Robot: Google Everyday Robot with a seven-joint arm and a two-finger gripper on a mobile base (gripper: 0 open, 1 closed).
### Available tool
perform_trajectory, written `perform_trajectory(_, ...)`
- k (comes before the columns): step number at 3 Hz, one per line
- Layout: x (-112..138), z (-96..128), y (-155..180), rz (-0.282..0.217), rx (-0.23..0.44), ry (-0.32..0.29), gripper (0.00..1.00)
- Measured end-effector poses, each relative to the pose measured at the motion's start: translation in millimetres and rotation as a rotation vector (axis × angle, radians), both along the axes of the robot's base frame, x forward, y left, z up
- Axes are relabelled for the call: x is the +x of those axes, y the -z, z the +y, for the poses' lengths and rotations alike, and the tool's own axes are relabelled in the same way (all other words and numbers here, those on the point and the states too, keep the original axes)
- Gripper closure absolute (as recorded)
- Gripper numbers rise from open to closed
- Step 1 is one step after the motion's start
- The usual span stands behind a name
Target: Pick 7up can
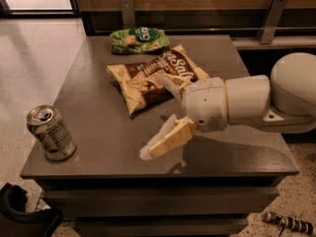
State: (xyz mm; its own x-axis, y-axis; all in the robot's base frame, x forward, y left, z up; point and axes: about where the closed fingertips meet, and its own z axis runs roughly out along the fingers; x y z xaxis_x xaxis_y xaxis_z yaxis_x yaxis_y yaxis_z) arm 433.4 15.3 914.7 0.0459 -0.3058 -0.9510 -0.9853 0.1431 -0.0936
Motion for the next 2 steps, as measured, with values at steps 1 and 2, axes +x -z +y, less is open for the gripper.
perform_trajectory(1, -0.6, 35.3, 7.7, 0.001, 0.015, -0.039, 0.00)
perform_trajectory(2, 0.9, 78.0, 28.0, 0.034, 0.011, -0.096, 0.00)
